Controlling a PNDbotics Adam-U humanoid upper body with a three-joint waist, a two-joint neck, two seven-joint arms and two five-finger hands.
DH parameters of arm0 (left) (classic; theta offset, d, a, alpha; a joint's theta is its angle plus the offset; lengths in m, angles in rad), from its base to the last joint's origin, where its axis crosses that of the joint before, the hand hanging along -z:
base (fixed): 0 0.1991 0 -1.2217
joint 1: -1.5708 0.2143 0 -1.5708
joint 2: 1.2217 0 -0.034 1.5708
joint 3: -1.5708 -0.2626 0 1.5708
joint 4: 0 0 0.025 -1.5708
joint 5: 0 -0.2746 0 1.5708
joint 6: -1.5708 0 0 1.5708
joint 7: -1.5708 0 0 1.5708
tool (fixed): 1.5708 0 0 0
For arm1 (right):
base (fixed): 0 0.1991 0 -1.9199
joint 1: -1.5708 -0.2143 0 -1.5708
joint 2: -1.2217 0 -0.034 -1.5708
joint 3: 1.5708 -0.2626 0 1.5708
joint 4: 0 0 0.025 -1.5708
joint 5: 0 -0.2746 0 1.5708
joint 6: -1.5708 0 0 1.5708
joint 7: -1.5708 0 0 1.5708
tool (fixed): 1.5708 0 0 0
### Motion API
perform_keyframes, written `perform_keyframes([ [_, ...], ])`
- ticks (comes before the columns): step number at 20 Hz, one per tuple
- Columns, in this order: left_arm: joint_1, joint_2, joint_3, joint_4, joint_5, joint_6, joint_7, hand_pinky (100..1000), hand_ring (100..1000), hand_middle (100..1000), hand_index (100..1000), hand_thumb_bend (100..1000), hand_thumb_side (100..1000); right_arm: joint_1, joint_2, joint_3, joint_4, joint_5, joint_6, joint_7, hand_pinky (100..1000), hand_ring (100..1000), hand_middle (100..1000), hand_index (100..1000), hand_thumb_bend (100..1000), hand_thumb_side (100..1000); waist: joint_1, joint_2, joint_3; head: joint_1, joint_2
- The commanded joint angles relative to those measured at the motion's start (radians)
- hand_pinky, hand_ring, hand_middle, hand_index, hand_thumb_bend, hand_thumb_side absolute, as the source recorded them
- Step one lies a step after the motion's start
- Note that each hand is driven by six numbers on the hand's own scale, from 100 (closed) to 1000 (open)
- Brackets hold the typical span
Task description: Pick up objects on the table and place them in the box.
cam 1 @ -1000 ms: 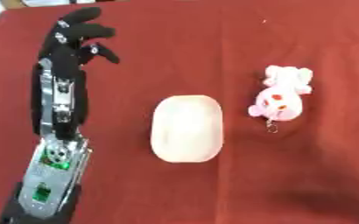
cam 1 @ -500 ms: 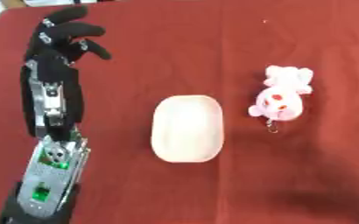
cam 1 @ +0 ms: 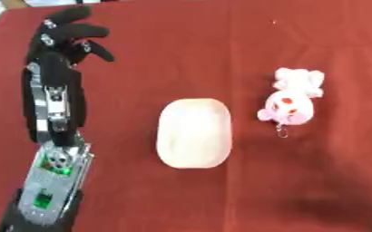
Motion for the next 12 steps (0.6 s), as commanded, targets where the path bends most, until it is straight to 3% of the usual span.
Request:
perform_keyframes([
  [1,-0.008,0.017,0.005,-0.019,-0.004,0.001,-0.003,404,644,714,686,103,857,-0.007,-0.006,0.001,-0.014,0.008,0.000,-0.006,413,600,745,853,221,897,-0.006,-0.017,0.002,-0.004,-0.009],
  [6,-0.008,0.017,0.005,-0.019,-0.005,0.002,-0.007,404,644,715,688,102,856,-0.007,-0.007,0.002,-0.014,0.011,0.000,-0.008,413,599,746,853,220,897,-0.006,-0.019,0.002,-0.006,-0.013],
  [9,-0.008,0.017,0.005,-0.019,-0.005,0.003,-0.009,404,645,715,688,101,857,-0.007,-0.007,0.003,-0.014,0.012,0.000,-0.009,413,599,745,851,220,897,-0.006,-0.019,0.002,-0.011,-0.041],
  [12,-0.007,0.017,0.005,-0.019,-0.004,0.004,-0.011,404,645,716,689,101,857,-0.006,-0.008,0.003,-0.014,0.014,0.000,-0.010,414,599,745,851,220,897,-0.007,-0.019,0.002,-0.014,-0.038],
])
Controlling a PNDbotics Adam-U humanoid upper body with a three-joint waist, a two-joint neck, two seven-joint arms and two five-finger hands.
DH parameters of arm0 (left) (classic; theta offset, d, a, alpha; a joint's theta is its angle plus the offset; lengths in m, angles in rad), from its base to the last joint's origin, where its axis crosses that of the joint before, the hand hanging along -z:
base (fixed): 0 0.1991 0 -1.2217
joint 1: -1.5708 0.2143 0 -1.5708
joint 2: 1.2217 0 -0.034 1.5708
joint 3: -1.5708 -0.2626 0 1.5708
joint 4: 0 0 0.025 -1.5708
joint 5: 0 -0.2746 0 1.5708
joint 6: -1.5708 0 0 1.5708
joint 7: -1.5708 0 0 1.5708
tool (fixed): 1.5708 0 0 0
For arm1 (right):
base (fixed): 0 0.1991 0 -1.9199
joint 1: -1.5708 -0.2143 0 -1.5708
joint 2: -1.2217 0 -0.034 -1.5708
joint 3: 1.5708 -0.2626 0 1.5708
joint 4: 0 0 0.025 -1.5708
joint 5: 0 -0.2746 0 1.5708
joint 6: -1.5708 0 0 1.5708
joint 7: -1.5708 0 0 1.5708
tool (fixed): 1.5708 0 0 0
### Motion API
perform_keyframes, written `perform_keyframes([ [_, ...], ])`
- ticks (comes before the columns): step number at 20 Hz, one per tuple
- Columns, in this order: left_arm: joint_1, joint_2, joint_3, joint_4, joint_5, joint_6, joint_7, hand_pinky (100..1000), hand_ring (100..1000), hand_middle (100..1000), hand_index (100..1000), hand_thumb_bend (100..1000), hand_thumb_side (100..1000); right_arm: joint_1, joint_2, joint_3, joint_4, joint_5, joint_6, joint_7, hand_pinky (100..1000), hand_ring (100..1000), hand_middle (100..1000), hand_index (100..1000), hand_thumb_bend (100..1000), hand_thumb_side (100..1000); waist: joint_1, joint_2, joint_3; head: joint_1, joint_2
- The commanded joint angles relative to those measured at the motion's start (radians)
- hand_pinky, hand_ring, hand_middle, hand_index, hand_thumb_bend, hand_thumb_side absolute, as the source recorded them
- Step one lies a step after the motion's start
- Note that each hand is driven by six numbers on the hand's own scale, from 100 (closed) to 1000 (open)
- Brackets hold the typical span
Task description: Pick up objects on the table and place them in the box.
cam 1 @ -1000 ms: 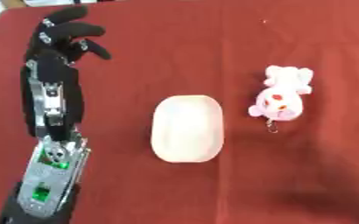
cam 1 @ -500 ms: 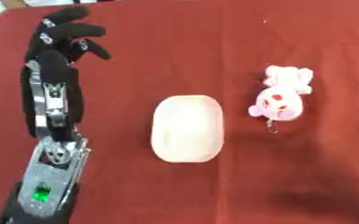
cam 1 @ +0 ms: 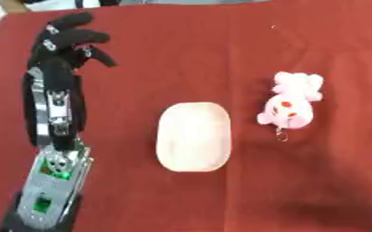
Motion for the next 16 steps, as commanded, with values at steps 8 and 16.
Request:
perform_keyframes([
  [8,-0.008,0.017,0.005,-0.019,-0.001,0.002,-0.008,404,645,717,689,100,858,-0.005,-0.008,0.003,-0.014,0.015,-0.001,-0.003,413,599,745,851,221,896,-0.007,-0.019,0.004,-0.009,-0.015],
  [16,-0.007,0.017,0.008,-0.019,-0.003,0.003,-0.008,404,645,717,690,100,857,-0.006,-0.027,0.000,-0.014,0.020,-0.001,-0.012,409,602,744,852,226,892,-0.012,-0.020,0.011,0.006,-0.012],
])
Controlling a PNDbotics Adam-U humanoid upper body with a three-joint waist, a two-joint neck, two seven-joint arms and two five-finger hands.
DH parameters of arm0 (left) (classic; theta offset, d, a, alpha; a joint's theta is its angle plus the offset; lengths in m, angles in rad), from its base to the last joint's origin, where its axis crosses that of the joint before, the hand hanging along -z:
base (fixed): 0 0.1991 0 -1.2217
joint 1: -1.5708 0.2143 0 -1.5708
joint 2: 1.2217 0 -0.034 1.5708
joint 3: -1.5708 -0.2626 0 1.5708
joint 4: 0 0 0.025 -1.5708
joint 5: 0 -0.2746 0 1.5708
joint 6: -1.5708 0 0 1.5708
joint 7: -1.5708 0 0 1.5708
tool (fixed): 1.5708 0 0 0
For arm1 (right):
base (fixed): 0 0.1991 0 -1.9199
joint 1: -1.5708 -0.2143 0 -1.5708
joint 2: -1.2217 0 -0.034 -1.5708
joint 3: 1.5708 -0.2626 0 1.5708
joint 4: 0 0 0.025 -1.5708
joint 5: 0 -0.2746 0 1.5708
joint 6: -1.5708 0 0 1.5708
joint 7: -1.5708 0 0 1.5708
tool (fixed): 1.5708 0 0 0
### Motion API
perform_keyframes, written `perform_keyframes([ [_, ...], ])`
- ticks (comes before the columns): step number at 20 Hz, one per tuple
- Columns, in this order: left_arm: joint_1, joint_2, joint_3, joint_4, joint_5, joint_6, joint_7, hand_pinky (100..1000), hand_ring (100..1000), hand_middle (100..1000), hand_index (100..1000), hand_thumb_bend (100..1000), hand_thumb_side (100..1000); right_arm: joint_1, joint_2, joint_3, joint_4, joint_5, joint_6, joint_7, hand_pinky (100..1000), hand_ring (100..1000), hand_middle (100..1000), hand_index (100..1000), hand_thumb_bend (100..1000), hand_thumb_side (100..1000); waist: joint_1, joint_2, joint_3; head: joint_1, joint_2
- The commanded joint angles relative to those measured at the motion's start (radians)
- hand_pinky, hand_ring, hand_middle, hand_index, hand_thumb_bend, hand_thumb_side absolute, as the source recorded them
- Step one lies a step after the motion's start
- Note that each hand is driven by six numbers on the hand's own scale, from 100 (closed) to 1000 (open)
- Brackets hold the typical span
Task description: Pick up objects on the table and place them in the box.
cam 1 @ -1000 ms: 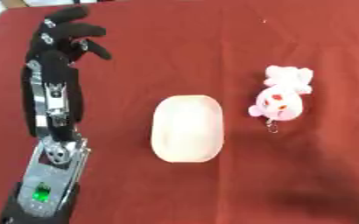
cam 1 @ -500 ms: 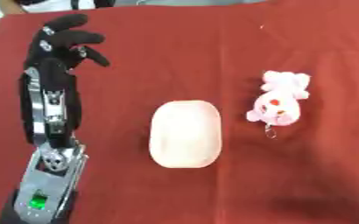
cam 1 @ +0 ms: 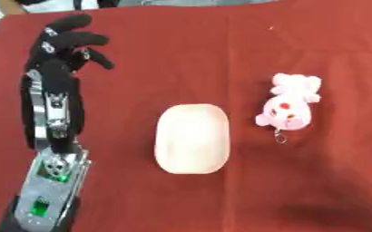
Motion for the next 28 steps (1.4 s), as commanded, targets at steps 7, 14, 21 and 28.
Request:
perform_keyframes([
  [7,0.008,0.042,-0.007,-0.015,-0.011,0.009,-0.022,406,645,718,691,100,855,-0.068,-0.365,-0.042,-0.014,0.294,-0.001,-0.141,609,753,826,811,197,892,-0.059,-0.058,0.003,-0.004,0.012],
  [14,0.002,0.048,-0.025,-0.007,-0.006,0.009,-0.045,406,639,719,691,100,854,-0.236,-0.532,0.014,-0.014,0.513,0.104,-0.367,700,816,875,809,179,916,-0.081,-0.071,0.025,-0.033,0.014],
  [21,-0.012,0.045,-0.044,-0.001,0.008,0.007,-0.068,406,636,719,692,100,853,-0.421,-0.486,0.085,-0.014,0.566,0.274,-0.290,730,850,894,806,157,911,-0.084,-0.075,0.059,-0.075,0.012],
  [28,-0.041,0.026,-0.061,-0.006,0.019,0.003,-0.091,409,636,719,692,100,849,-0.523,-0.450,0.141,-0.013,0.596,0.333,-0.170,750,838,889,788,152,897,-0.079,-0.069,0.100,-0.107,-0.003],
])
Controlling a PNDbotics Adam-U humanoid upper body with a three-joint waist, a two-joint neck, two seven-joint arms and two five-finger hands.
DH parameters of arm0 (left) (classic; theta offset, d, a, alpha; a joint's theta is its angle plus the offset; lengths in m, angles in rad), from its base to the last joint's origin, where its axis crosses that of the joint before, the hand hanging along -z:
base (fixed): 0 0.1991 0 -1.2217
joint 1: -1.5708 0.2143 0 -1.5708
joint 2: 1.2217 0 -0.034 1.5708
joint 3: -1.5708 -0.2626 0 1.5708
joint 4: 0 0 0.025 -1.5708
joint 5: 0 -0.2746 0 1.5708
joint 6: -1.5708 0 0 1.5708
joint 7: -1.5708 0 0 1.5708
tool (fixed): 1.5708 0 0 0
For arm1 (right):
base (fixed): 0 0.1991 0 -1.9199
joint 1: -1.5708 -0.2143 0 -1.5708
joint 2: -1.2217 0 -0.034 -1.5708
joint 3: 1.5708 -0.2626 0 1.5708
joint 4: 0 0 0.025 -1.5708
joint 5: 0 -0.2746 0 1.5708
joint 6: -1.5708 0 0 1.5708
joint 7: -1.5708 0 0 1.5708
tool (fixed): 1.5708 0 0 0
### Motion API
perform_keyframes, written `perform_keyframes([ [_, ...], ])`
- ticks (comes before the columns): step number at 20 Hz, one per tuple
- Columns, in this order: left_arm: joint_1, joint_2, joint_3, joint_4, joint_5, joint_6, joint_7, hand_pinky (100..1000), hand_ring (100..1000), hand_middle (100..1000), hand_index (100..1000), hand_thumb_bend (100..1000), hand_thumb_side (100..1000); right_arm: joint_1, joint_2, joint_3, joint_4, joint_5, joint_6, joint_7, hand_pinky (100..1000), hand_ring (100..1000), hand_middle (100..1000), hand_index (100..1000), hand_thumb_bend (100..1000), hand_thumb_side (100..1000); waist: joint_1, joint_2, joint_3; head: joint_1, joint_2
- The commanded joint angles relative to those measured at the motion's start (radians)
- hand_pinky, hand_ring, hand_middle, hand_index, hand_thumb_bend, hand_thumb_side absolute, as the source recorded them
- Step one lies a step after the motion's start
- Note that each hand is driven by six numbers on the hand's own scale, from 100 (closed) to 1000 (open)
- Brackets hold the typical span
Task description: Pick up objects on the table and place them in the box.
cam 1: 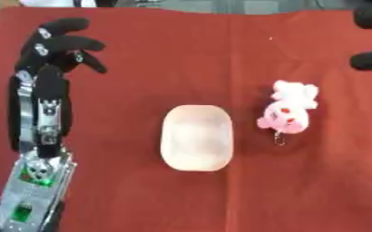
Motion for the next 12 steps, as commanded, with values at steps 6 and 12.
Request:
perform_keyframes([
  [6,-0.035,-0.010,-0.022,-0.021,0.023,-0.004,-0.029,411,636,718,692,100,849,-0.089,0.017,0.025,0.056,0.067,0.018,0.083,756,835,883,775,159,878,-0.002,-0.011,0.031,-0.028,-0.032],
  [12,-0.055,-0.021,-0.037,-0.025,0.039,-0.005,-0.048,410,635,718,691,100,849,-0.118,0.054,0.053,0.159,0.148,0.004,0.116,745,827,877,769,169,850,-0.003,0.003,0.059,-0.043,-0.040],
])
